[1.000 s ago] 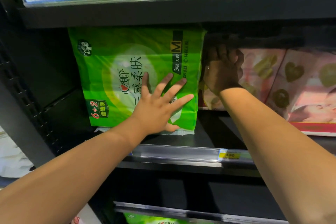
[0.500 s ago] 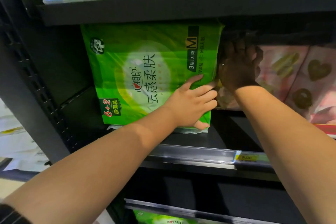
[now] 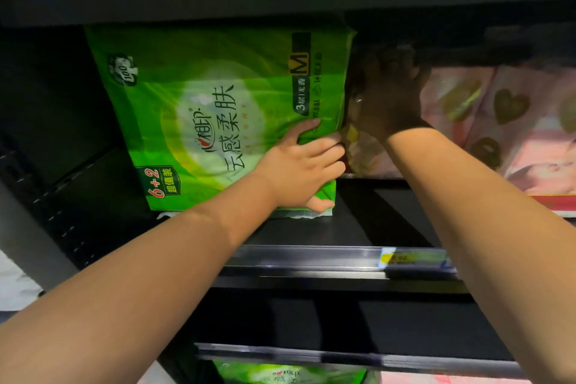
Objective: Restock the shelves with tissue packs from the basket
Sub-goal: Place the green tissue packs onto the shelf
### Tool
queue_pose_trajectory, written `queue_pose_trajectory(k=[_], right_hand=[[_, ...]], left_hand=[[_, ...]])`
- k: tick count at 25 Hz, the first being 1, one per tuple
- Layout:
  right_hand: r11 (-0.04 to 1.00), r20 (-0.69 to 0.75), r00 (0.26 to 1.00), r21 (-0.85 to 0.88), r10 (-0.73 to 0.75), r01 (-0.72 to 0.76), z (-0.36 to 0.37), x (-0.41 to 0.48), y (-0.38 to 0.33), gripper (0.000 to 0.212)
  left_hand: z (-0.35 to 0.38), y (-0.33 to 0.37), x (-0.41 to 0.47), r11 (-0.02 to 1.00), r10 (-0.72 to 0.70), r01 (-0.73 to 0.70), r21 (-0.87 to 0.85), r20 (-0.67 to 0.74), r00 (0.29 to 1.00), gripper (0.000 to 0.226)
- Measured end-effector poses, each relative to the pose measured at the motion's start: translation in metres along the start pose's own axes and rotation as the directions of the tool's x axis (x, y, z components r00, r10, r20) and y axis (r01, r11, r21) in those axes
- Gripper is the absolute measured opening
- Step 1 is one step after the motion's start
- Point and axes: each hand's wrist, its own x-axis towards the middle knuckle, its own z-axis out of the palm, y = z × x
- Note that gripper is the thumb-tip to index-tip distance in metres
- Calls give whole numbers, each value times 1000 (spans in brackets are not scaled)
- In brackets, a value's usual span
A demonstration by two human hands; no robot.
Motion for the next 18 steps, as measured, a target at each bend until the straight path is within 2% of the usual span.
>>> queue_pose_trajectory(k=[3, 6, 8, 12, 18], right_hand=[[994, 10, 995, 51, -98, 98, -6, 9, -4, 69], [992, 47, 997, 107, -66, 61, 0, 6, -2, 61], [989, -40, 995, 108, -94, 98, 8, 5, 1, 57], [980, -294, 935, -31, -197, 197, 27, 10, 9, 39], [963, -459, 852, -38, -253, 265, 42, 11, 16, 38]], left_hand=[[3, 2, 1, 1000, -20, 20, 7, -19, 1000, 50], [3, 4, 0, 1000, -27, 28, 11, -43, 999, 49], [4, 4, 1, 1000, -25, 25, 0, -54, 998, 49], [6, 4, -1, 1000, -26, 25, -5, -61, 998, 47], [10, 6, -2, 999, -30, 30, -12, -50, 998, 48]])
